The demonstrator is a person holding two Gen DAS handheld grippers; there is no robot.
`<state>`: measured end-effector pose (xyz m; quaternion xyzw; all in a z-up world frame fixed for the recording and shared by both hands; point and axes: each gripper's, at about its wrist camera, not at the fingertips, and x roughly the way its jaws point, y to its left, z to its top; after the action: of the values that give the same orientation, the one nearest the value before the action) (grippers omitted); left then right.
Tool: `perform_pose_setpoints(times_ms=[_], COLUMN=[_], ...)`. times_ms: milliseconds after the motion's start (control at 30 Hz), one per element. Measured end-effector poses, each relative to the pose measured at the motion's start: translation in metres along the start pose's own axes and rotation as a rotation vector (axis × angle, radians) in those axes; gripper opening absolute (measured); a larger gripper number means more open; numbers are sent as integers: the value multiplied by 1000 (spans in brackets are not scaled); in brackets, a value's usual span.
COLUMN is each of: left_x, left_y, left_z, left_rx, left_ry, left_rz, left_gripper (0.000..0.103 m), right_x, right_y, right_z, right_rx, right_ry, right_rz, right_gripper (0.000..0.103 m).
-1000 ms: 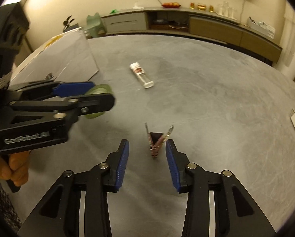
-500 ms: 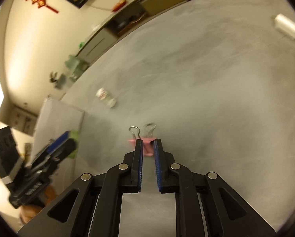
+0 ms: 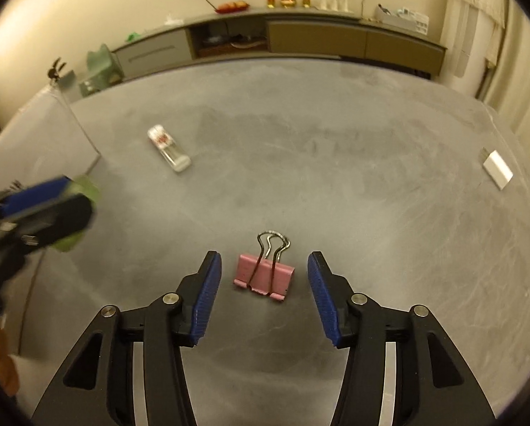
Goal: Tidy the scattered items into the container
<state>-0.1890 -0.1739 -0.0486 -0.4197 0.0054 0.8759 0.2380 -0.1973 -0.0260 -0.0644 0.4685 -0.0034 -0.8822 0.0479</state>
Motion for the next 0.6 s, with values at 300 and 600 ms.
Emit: perform_pose_setpoints(times_ms=[300,600], left_x=[-21,-49], left_y=[3,12], left_z=[3,5], left_rx=[-24,-64], left_ry=[-42,-92], left_rz=[-33,-46], left_gripper=[49,49], right_x=[-14,-42], right_y=[-14,0], right_z=[3,-2], right_rx=[65,73], right_ry=[-19,-46], right_rz=[60,107], right_gripper=[36,36])
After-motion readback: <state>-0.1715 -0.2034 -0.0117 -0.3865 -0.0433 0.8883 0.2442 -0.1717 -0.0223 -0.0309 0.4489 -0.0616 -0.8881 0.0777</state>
